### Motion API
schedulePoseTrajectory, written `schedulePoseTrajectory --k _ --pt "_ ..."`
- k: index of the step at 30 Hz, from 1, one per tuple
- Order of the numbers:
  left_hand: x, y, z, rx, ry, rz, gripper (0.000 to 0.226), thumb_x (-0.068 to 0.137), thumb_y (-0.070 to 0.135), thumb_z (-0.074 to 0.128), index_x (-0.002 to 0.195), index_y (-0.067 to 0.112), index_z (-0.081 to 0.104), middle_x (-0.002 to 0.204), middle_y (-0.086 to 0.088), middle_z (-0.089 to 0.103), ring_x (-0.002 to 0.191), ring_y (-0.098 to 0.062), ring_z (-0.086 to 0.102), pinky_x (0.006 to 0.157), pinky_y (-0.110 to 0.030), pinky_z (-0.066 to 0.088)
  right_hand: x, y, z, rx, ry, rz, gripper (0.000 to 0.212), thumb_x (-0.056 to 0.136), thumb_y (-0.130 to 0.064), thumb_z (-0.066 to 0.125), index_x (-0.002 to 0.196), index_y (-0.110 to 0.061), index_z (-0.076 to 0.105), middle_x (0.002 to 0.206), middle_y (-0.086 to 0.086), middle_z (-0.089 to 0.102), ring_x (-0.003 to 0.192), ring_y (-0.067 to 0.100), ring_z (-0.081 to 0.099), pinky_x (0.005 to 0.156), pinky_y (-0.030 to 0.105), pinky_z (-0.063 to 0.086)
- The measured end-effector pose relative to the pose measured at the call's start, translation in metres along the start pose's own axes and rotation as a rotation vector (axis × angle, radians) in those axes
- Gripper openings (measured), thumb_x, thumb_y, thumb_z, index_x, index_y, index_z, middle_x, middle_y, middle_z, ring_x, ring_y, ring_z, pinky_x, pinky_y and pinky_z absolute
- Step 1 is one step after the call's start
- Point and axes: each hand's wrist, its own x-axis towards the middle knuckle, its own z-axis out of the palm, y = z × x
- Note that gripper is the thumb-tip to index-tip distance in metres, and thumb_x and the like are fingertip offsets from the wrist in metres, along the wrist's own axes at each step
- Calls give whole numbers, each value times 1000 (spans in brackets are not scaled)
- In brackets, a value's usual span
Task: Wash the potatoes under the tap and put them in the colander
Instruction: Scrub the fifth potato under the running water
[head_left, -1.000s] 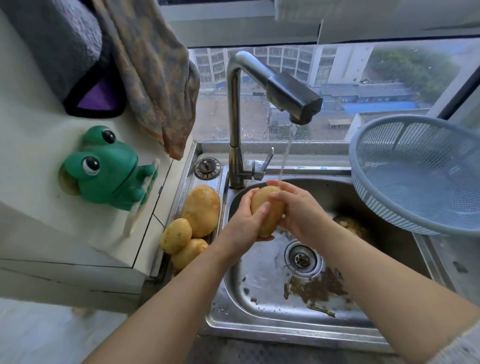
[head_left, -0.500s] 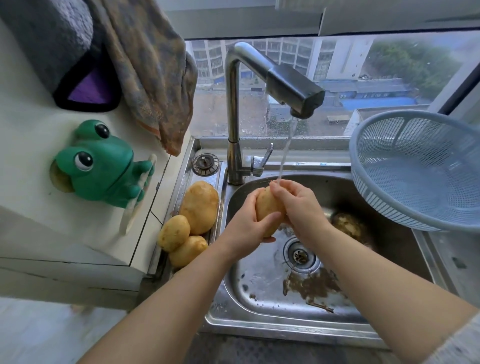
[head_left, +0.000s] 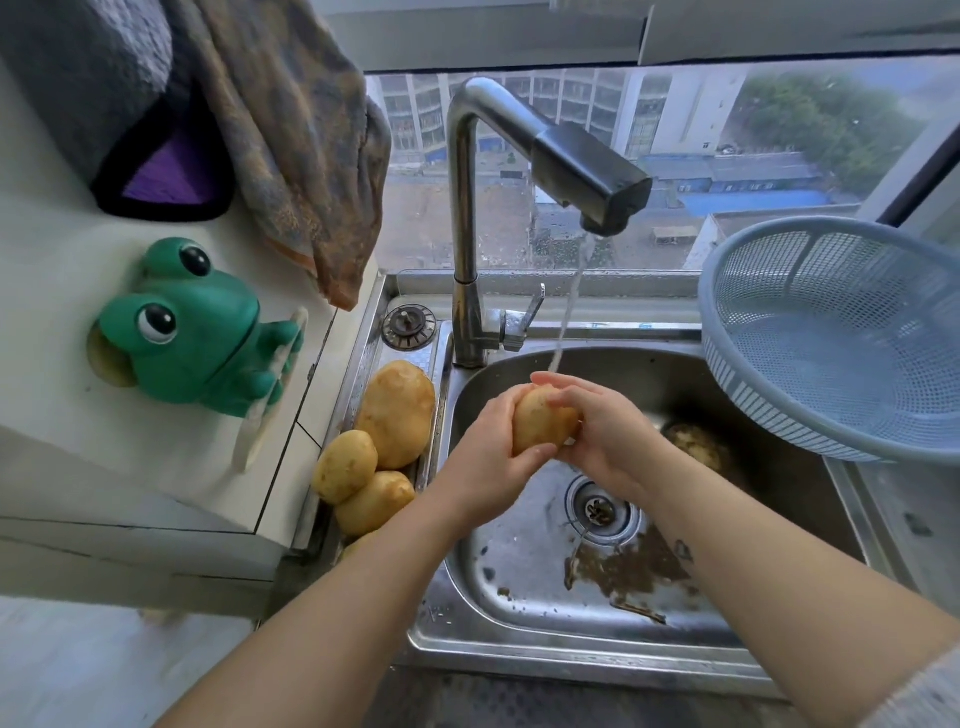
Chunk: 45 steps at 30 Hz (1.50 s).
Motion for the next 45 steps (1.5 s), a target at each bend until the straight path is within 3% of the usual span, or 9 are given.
schedulePoseTrajectory --k 3,9,15,22,26,31,35,39,45 --pt "0 1 -2 -95 -32 -66 59 91 24 65 142 22 36 120 2 54 102 -15 60 87 -38 56 -5 -5 -7 8 -140 -10 35 93 2 49 125 -9 58 113 14 59 97 25 60 68 30 58" --pt "3 0 5 131 83 34 62 89 27 68 143 20 39 126 3 57 109 -11 54 94 -22 45 0 -3 3 -141 27 -18 29 93 -7 49 116 -19 63 124 14 50 108 30 53 80 39 57" --pt "3 -2 3 118 105 12 58 90 26 67 141 19 41 124 1 57 106 -12 55 88 -20 46 2 1 1 -246 -71 -63 38 91 -2 53 125 -20 57 128 15 48 111 32 56 80 37 58" --pt "-2 -8 8 187 164 87 61 89 22 68 143 19 39 133 1 53 117 -12 53 101 -23 43 2 0 6 -166 -42 -21 25 91 -9 55 110 -22 66 126 14 50 116 34 51 80 38 57" --pt "1 -9 6 135 160 58 60 88 25 69 142 18 42 129 1 57 115 -14 55 101 -32 46 2 -1 3 -165 -92 -17 31 93 -7 53 118 -21 62 128 15 48 116 34 51 83 37 57" --pt "0 -7 8 194 161 97 65 89 23 68 146 18 36 138 2 50 123 -11 49 103 -18 37 2 -3 3 -139 -33 -31 26 94 -9 50 112 -19 66 128 16 51 119 36 50 82 39 56" --pt "3 -7 6 158 139 77 64 88 21 70 144 18 40 133 0 55 118 -11 52 104 -25 42 -1 -2 3 -142 -71 -23 30 92 -4 51 115 -20 63 128 16 49 113 32 52 78 35 56" --pt "2 -8 10 204 145 95 66 89 21 69 146 18 36 138 2 50 121 -9 49 93 -1 32 -1 -2 3 -120 -22 -19 22 95 -12 53 112 -19 65 128 16 49 115 34 51 72 34 56" --pt "1 -10 7 186 148 78 65 88 22 69 145 19 38 137 1 52 122 -12 50 100 -15 35 -2 -1 6 -138 -61 -18 27 93 -7 52 115 -19 62 126 16 50 111 31 53 74 33 55"
